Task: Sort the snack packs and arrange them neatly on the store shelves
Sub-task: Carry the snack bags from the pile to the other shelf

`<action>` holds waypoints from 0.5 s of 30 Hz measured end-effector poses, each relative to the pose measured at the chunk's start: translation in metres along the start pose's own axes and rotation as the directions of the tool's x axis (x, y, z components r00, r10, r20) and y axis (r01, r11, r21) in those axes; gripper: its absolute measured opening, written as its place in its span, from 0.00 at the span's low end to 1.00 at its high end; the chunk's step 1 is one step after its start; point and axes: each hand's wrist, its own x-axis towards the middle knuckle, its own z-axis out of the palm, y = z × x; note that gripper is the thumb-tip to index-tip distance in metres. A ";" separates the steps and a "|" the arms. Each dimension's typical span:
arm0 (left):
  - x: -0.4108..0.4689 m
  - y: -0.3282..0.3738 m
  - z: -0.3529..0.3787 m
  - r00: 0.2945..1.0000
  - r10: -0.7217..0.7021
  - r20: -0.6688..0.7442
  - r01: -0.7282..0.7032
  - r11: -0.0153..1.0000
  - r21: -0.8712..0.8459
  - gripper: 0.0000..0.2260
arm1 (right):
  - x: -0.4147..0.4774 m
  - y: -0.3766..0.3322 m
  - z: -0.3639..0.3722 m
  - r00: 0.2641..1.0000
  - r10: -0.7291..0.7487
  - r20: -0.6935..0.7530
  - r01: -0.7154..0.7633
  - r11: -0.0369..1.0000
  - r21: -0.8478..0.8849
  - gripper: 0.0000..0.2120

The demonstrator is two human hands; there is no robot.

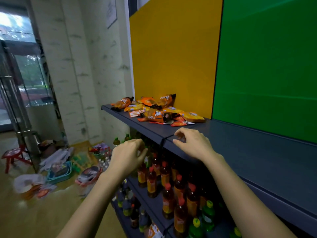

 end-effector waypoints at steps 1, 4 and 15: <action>0.014 -0.008 0.006 1.000 0.007 -0.002 -0.007 1.000 0.000 0.13 | 0.018 -0.001 0.006 1.000 0.021 -0.005 -0.021 1.000 0.012 0.16; 0.052 -0.031 0.026 1.000 0.024 -0.004 -0.024 0.999 -0.034 0.13 | 0.066 -0.004 0.021 0.996 0.085 0.004 -0.085 0.996 0.032 0.18; 0.140 -0.121 0.100 1.000 0.007 0.009 -0.005 0.973 -0.231 0.11 | 0.174 -0.005 0.073 0.934 0.315 0.170 -0.327 0.944 0.047 0.25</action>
